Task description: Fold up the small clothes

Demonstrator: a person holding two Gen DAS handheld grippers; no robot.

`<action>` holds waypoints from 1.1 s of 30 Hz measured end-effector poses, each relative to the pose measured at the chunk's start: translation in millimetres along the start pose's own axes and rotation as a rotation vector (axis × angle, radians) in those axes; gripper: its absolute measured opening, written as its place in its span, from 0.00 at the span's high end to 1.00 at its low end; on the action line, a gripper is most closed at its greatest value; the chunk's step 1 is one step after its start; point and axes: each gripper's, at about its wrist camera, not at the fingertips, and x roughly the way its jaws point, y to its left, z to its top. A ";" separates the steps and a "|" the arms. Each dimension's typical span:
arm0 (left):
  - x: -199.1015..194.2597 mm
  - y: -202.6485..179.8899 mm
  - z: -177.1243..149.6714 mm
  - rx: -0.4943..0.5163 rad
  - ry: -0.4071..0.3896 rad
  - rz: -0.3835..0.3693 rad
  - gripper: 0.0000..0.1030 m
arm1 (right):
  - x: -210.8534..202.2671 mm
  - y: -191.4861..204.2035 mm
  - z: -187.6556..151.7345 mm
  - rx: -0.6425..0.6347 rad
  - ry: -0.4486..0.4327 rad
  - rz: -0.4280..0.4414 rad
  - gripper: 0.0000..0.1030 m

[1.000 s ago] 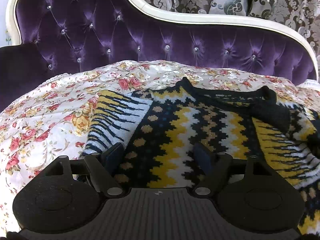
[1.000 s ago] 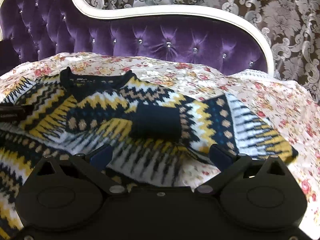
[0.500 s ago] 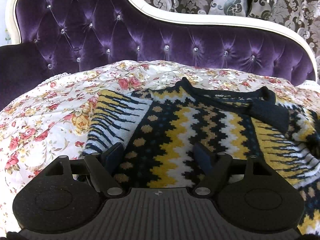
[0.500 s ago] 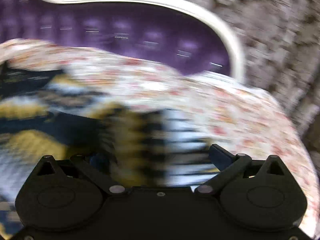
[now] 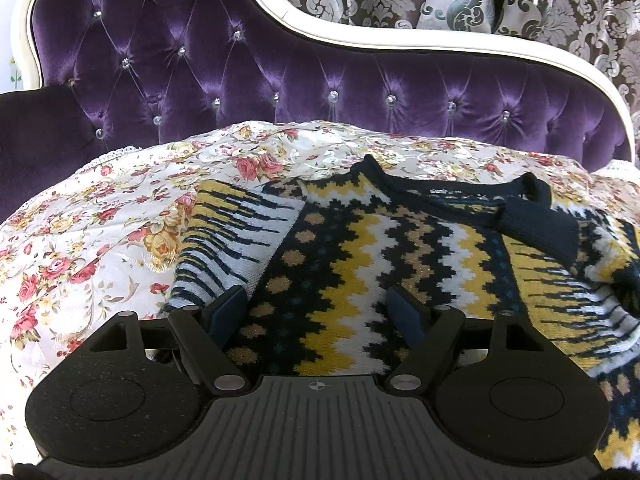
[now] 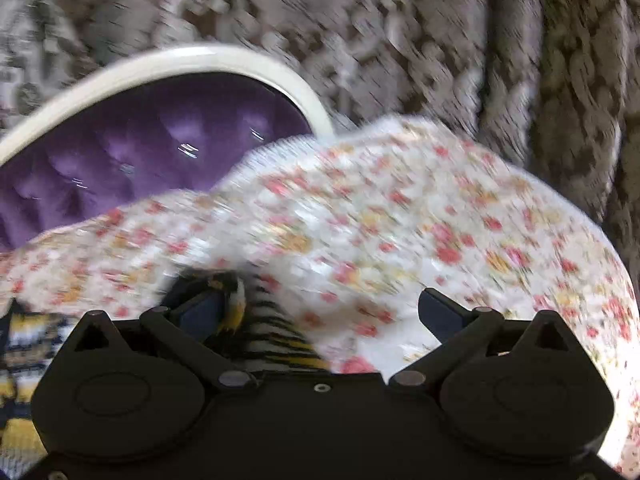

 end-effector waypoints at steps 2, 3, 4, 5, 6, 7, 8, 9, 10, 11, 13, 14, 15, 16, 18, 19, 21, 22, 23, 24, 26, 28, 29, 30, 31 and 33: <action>0.2 0.1 0.3 0.001 0.001 0.000 0.25 | -10.4 22.8 -1.9 -0.060 -0.024 0.061 0.01; 0.2 0.2 0.1 0.000 0.001 -0.001 0.25 | -13.6 33.6 -2.8 -0.086 -0.030 0.083 0.01; 0.2 0.1 0.1 0.000 0.001 -0.001 0.25 | -19.0 49.0 -5.5 -0.120 -0.035 0.109 0.01; 0.2 0.0 0.1 0.001 0.001 0.001 0.25 | -22.6 62.3 -8.1 -0.152 -0.033 0.136 0.01; 0.1 0.0 0.1 0.001 0.000 0.001 0.25 | -25.1 74.8 -12.3 -0.181 -0.031 0.163 0.01; 0.1 0.1 0.0 0.001 0.000 0.001 0.25 | -30.2 90.9 -17.0 -0.216 -0.030 0.200 0.01; 0.0 0.2 0.2 0.001 -0.001 0.000 0.25 | -35.7 108.1 -22.5 -0.255 -0.026 0.244 0.01; 0.1 0.0 0.4 0.001 0.000 0.001 0.25 | -41.6 125.5 -28.7 -0.294 -0.021 0.290 0.01; 0.2 -0.1 0.9 0.001 0.001 0.001 0.25 | -46.4 139.9 -35.8 -0.325 -0.019 0.327 0.01; 0.0 0.0 0.2 0.001 0.001 0.001 0.25 | -50.9 157.9 -43.5 -0.363 -0.014 0.368 0.01; 0.0 0.1 0.1 0.001 0.000 0.001 0.25 | -58.8 189.2 -56.9 -0.435 0.001 0.431 0.01; 0.2 0.0 0.2 0.001 0.001 0.001 0.25 | -61.2 203.3 -64.2 -0.472 0.004 0.449 0.01; 0.2 0.0 0.2 0.001 0.001 0.001 0.25 | -62.6 215.3 -72.3 -0.513 0.007 0.458 0.01; 0.3 0.1 0.2 0.000 0.002 0.000 0.25 | -61.9 226.5 -80.2 -0.556 0.011 0.455 0.01; 0.2 0.4 0.2 -0.002 0.002 -0.001 0.25 | -58.2 237.5 -91.0 -0.605 0.018 0.418 0.01; 0.2 0.3 0.1 -0.003 0.002 -0.001 0.25 | -53.5 237.6 -93.2 -0.610 0.022 0.393 0.01; 0.1 0.2 -0.2 -0.003 0.002 -0.001 0.25 | -43.6 226.7 -92.6 -0.594 0.033 0.338 0.01; 0.1 0.2 0.0 -0.003 0.002 -0.001 0.25 | -38.5 216.3 -90.4 -0.578 0.037 0.307 0.01; 0.1 0.1 0.1 -0.004 0.002 -0.001 0.25 | -34.6 205.0 -87.4 -0.556 0.035 0.278 0.01; 0.2 0.0 0.1 -0.003 0.002 -0.001 0.25 | -29.6 192.1 -85.0 -0.529 0.035 0.254 0.01; 0.2 0.0 0.0 -0.003 0.002 0.000 0.25 | -22.3 165.9 -77.9 -0.458 0.055 0.229 0.01; 0.2 -0.2 0.1 -0.002 0.002 0.001 0.25 | -16.3 141.3 -73.2 -0.375 0.092 0.240 0.01; 0.4 -0.1 0.2 -0.002 0.003 0.001 0.25 | -16.1 134.4 -72.9 -0.348 0.101 0.233 0.01; 0.2 0.0 0.5 -0.002 0.003 0.001 0.25 | -16.2 129.4 -72.9 -0.336 0.096 0.208 0.01; 0.2 -0.1 0.5 -0.001 0.004 0.001 0.25 | -16.9 123.4 -72.7 -0.329 0.087 0.186 0.01; 0.3 -0.1 0.3 -0.001 0.002 0.002 0.25 | -16.6 109.3 -70.7 -0.285 0.094 0.189 0.01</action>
